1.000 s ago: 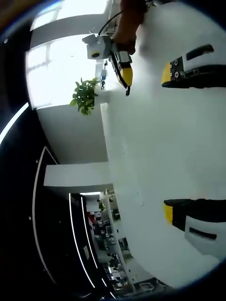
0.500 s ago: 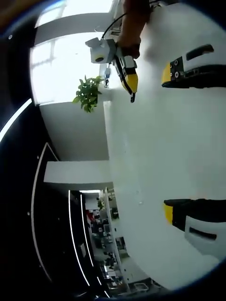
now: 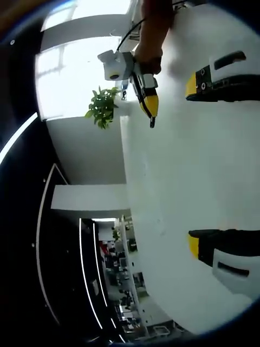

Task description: Snap the two parts of the plastic buckle together until the buckle closes and remains connected.

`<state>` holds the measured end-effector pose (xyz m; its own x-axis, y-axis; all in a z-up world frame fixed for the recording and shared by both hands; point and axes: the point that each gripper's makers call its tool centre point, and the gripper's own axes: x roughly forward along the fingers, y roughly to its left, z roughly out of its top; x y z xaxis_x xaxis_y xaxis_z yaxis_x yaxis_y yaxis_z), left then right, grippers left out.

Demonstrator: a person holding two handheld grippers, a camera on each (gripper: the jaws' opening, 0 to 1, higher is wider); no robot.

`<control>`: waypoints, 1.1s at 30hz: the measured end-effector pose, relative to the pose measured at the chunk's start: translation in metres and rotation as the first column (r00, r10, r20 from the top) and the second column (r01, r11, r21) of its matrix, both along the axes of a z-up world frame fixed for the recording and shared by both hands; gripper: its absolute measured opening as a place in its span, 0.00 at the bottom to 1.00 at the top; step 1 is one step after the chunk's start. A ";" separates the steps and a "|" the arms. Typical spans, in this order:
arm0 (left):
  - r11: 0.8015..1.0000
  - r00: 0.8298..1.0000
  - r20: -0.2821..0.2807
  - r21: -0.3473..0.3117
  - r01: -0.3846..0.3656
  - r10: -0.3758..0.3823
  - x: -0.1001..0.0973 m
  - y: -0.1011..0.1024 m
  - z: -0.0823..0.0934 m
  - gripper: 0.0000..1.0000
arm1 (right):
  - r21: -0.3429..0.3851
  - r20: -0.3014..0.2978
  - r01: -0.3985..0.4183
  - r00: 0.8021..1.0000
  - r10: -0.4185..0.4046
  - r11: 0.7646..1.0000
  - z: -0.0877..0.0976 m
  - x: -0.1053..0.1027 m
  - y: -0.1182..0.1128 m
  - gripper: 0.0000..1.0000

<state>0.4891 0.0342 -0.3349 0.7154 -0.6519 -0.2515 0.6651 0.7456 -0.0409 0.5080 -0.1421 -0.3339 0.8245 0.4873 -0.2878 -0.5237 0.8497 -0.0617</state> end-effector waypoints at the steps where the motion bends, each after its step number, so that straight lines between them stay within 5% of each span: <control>1: 1.000 1.000 -0.001 0.000 0.000 0.000 0.000 0.000 0.000 1.00 | -0.002 0.001 -0.001 1.000 0.001 1.000 0.000 0.001 0.000 0.11; 33: 1.000 1.000 -0.014 0.012 0.007 -0.007 -0.013 0.000 -0.005 1.00 | -0.007 0.015 0.009 1.000 -0.009 1.000 0.001 0.043 0.007 0.11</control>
